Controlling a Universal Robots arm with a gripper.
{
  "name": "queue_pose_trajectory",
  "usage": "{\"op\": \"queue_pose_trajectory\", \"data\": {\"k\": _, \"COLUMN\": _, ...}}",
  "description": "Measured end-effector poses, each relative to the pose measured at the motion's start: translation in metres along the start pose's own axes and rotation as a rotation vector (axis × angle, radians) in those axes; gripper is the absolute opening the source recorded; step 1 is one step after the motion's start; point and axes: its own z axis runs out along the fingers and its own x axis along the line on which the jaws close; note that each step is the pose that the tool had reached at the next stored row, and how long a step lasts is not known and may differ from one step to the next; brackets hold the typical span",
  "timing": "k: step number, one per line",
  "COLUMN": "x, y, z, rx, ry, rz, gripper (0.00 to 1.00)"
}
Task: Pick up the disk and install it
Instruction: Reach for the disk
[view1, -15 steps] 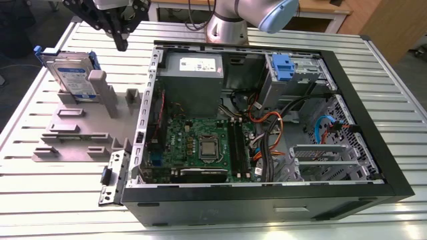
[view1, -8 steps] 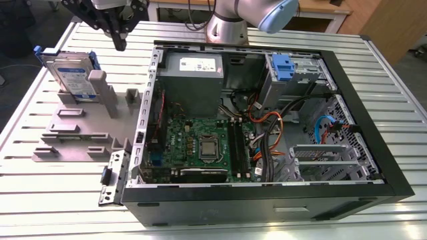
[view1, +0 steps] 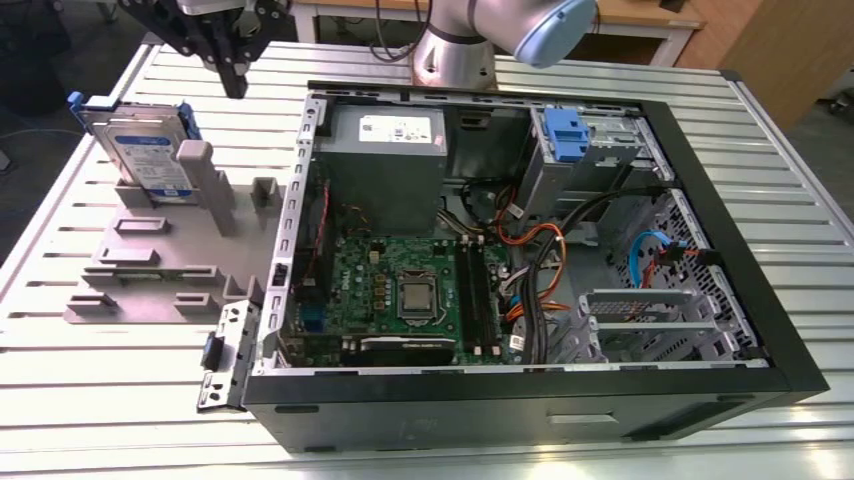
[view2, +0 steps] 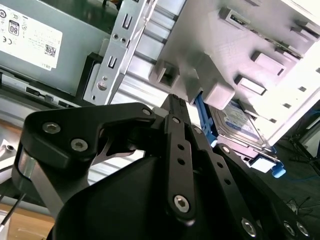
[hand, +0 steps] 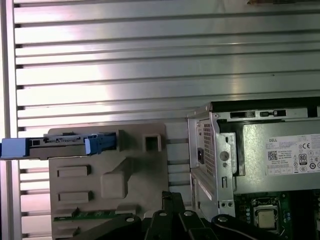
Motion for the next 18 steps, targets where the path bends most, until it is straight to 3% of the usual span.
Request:
{"op": "queue_pose_trajectory", "data": {"k": 9, "x": 0.0156, "y": 0.0101, "z": 0.0013, "rx": 0.0, "ry": 0.0, "rz": 0.0, "gripper": 0.11}}
{"op": "queue_pose_trajectory", "data": {"k": 18, "x": 0.0347, "y": 0.0122, "z": 0.0023, "rx": 0.0, "ry": 0.0001, "rz": 0.0, "gripper": 0.11}}
